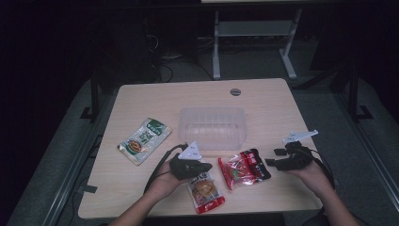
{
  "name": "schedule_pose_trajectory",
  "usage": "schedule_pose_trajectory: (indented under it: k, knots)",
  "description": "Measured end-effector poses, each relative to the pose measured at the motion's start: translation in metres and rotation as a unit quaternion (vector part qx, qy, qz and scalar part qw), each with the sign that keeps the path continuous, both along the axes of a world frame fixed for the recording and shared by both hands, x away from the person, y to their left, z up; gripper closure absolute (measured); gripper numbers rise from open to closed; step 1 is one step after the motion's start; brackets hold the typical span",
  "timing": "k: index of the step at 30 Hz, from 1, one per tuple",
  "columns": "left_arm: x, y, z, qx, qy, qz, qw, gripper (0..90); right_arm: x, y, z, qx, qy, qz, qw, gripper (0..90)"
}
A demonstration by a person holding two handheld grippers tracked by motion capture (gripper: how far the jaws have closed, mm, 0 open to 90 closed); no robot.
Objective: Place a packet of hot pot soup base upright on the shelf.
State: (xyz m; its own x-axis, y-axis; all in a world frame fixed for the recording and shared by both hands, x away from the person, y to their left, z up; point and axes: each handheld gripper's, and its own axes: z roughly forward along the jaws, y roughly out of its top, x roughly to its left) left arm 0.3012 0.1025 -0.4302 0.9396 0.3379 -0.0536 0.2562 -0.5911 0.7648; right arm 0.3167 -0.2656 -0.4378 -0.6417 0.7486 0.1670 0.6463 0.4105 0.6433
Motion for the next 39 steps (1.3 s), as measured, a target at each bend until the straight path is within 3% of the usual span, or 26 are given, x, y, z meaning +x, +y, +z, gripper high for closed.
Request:
schedule_pose_trajectory:
  k: [7,13,15,27,39]
  knots:
    - [0.007,-0.032,-0.012,0.015,0.007,-0.024,0.9996,89.5,0.002,-0.012,0.003,0.012,-0.014,-0.016,0.9997,33.5]
    - [0.008,-0.048,-0.019,0.031,0.002,-0.031,0.9990,89.5,0.003,-0.020,0.005,0.012,-0.021,-0.031,0.9992,32.9]
    - [0.008,-0.049,-0.021,0.042,0.000,-0.036,0.9985,89.5,0.004,-0.022,0.004,0.010,-0.024,-0.032,0.9991,32.9]
    - [0.009,-0.049,-0.028,0.049,0.010,-0.031,0.9983,89.4,0.008,-0.031,0.005,0.010,-0.035,-0.042,0.9984,32.8]
    - [0.009,-0.050,-0.033,0.069,0.015,-0.031,0.9970,89.5,0.004,-0.029,0.014,0.039,-0.042,-0.038,0.9976,32.9]
